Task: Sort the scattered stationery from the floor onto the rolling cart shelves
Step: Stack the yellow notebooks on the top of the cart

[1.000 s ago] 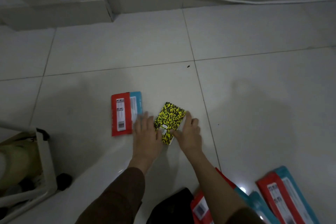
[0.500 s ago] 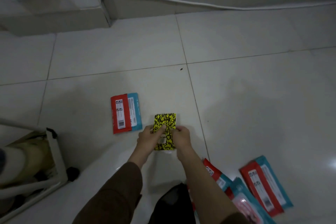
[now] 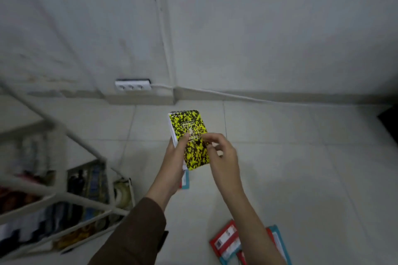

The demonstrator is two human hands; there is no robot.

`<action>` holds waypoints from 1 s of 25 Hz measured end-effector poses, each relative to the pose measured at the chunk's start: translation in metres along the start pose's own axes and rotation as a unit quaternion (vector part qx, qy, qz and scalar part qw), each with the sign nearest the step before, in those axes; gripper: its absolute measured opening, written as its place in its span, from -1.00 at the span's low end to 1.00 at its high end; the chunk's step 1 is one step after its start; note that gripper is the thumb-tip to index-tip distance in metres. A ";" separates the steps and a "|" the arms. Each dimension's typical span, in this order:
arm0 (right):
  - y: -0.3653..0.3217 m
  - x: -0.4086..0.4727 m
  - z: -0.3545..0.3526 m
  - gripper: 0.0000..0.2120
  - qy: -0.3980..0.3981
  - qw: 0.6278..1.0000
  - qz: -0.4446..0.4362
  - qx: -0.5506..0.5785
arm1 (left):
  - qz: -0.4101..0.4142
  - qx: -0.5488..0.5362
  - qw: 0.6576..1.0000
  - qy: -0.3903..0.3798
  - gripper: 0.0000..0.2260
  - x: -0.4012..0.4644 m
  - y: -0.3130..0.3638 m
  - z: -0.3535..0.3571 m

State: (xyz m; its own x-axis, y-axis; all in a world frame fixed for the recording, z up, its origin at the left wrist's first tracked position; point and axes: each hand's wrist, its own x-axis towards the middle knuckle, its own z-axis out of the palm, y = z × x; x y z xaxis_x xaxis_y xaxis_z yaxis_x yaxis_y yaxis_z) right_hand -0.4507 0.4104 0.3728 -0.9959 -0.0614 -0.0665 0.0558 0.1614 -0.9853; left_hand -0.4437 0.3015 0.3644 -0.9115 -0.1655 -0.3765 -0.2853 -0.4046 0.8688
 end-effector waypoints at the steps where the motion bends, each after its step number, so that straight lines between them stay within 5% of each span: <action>1: -0.033 -0.004 -0.007 -0.70 0.000 1.000 -0.008 -0.013 | 0.017 0.012 1.000 0.012 -0.72 -0.018 0.032 0.005; 7: -0.228 -0.033 0.009 -0.72 -0.159 0.987 -0.014 0.030 | 0.116 0.058 0.986 0.103 -0.85 -0.118 0.221 0.010; 11: -0.323 -0.054 0.063 -0.74 -0.186 0.978 -0.043 0.080 | 0.248 0.051 0.958 0.133 -0.91 -0.161 0.317 -0.027; 15: -0.388 -0.069 0.143 -0.72 -0.203 0.975 -0.057 0.074 | 0.296 0.076 0.938 0.163 -0.78 -0.191 0.383 -0.103; 19: -0.398 -0.087 0.224 -0.74 -0.208 0.978 -0.030 0.006 | 0.269 0.131 0.930 0.212 -0.71 -0.203 0.398 -0.185; 25: -0.356 -0.111 0.300 -0.70 -0.166 0.957 -0.077 -0.226 | 0.081 0.266 0.919 0.280 -0.57 -0.208 0.355 -0.263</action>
State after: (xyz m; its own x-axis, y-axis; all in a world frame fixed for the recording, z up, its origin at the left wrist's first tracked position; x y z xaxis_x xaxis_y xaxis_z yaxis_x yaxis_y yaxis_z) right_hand -0.3383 0.0643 0.6839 -0.9085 -0.4152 -0.0462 -0.2008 0.5311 -0.8232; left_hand -0.2776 -0.0437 0.6664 -0.7013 -0.6823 -0.2064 -0.4001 0.1372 0.9062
